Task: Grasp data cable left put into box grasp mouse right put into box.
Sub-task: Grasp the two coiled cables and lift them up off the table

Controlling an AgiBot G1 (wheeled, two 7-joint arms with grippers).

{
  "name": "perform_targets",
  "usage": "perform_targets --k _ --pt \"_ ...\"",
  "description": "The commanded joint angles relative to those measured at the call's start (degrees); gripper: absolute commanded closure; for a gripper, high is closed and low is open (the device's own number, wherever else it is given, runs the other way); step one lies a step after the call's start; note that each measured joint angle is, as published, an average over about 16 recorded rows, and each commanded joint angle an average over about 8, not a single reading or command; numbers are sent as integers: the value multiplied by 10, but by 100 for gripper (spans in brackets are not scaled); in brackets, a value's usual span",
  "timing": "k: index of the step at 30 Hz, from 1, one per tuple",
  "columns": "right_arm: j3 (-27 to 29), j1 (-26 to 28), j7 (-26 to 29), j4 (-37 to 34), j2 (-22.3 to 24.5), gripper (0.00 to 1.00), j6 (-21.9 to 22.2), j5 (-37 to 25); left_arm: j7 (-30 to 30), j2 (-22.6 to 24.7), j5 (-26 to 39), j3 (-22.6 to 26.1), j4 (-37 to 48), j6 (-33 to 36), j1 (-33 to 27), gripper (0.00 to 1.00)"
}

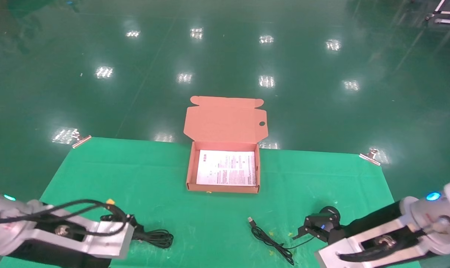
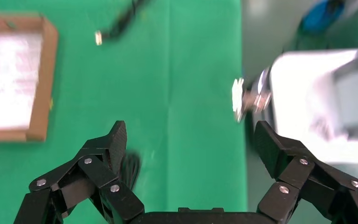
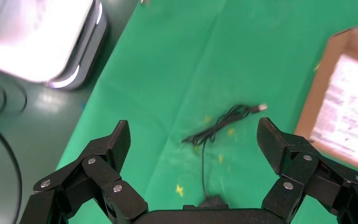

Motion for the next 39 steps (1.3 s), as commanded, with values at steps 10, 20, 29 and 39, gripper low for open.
perform_targets --k 10,20,29,39 --pt "-112 45 20 0 -54 0 22 -111 -12 49 161 94 -5 -40 -27 0" --pt "-151 16 103 -2 -89 0 81 -210 -77 72 239 116 2 -98 8 0" --pt "-168 -23 194 -1 -111 0 145 -304 -130 94 283 123 32 -137 27 0" --pt "-170 -53 272 -7 -130 0 178 -342 -144 124 290 123 111 -164 37 0"
